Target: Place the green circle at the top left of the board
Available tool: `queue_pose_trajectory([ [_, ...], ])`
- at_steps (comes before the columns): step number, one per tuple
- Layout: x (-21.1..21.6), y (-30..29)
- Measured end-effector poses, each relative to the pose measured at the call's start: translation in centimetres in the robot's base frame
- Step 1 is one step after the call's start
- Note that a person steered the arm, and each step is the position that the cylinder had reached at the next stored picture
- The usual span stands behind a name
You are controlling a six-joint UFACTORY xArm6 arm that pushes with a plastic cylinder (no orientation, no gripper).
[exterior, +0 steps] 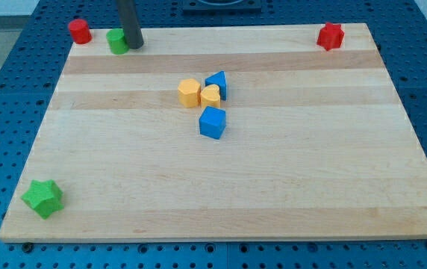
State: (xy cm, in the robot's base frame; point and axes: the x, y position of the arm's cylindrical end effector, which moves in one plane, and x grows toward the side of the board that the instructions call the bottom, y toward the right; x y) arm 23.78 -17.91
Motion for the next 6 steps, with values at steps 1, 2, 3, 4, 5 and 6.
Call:
queue_pose_trajectory([
  [1, 0.0, -1.2],
  [2, 0.0, -2.1],
  [3, 0.0, -2.6],
  [4, 0.2, -2.5],
  [5, 1.2, -1.4],
  [6, 3.4, -0.1],
])
